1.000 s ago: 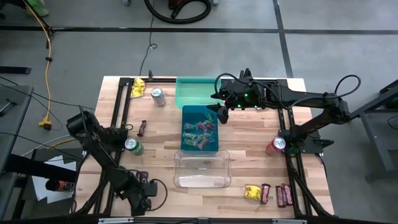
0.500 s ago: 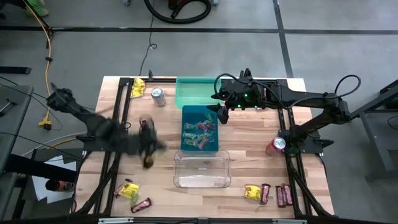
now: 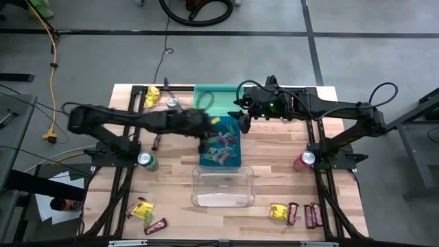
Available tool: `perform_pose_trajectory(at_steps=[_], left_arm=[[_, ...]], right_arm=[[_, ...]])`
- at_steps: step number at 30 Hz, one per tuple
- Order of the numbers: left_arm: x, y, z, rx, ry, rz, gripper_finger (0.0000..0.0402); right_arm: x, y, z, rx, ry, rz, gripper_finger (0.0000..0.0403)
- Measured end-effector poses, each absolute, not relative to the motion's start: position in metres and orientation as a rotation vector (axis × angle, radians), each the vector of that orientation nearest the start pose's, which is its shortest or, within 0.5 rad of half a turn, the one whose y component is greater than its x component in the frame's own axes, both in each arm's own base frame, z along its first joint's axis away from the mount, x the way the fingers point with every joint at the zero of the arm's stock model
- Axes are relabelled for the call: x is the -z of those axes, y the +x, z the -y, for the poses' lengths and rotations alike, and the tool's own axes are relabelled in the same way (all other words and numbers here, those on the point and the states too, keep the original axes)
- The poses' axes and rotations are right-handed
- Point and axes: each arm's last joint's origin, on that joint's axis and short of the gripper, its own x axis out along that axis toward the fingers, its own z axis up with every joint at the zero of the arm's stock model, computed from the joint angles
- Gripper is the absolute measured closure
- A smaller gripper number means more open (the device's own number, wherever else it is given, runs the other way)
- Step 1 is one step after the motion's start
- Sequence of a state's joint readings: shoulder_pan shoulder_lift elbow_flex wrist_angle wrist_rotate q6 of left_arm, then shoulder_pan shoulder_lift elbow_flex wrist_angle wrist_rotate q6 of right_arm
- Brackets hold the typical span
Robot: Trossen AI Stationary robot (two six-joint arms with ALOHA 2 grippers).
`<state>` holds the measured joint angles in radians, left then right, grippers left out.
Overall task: Sort candy
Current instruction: Put the green candy into the blue bin
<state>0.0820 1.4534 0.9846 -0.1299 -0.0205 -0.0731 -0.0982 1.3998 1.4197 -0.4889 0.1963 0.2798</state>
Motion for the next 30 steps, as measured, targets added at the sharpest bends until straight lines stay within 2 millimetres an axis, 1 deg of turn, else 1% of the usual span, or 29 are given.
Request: perform_pose_trajectory(at_steps=[3, 6, 8, 10, 13, 18, 21, 23, 26, 28, 30], left_arm=[[-0.224, 0.333, -0.029, -0.116, -0.104, -0.648, 0.04], [-0.205, 0.343, -0.03, -0.124, -0.125, -0.689, 0.0388], [-0.199, 0.346, -0.031, -0.134, -0.142, -0.708, 0.0373], [-0.199, 0.348, -0.033, -0.138, -0.147, -0.704, 0.0352], [-0.203, 0.35, -0.037, -0.159, -0.176, -0.691, 0.031], [-0.22, 0.347, -0.042, -0.187, -0.227, -0.666, 0.023], [-0.233, 0.34, -0.04, -0.175, -0.232, -0.658, 0.0199], [-0.247, 0.333, -0.039, -0.142, -0.242, -0.639, 0.0188], [-0.273, 0.315, -0.035, -0.087, -0.274, -0.592, 0.0184], [-0.294, 0.298, -0.032, -0.068, -0.292, -0.546, 0.0184], [-0.318, 0.281, -0.027, -0.044, -0.3, -0.458, 0.0184]], right_arm=[[-0.385, 0.303, 0.035, 0.353, 0.25, -0.427, 0.0151], [-0.385, 0.302, 0.036, 0.355, 0.249, -0.431, 0.0151], [-0.384, 0.302, 0.036, 0.356, 0.248, -0.437, 0.0151], [-0.383, 0.302, 0.035, 0.358, 0.247, -0.448, 0.0151], [-0.382, 0.301, 0.035, 0.359, 0.246, -0.467, 0.0151], [-0.38, 0.3, 0.035, 0.361, 0.245, -0.48, 0.0151], [-0.38, 0.3, 0.035, 0.356, 0.231, -0.482, 0.0151], [-0.38, 0.3, 0.035, 0.349, 0.221, -0.485, 0.0151], [-0.381, 0.296, 0.034, 0.327, 0.207, -0.511, 0.0151], [-0.382, 0.29, 0.033, 0.31, 0.212, -0.534, 0.0151], [-0.383, 0.28, 0.032, 0.305, 0.227, -0.57, 0.0151]])
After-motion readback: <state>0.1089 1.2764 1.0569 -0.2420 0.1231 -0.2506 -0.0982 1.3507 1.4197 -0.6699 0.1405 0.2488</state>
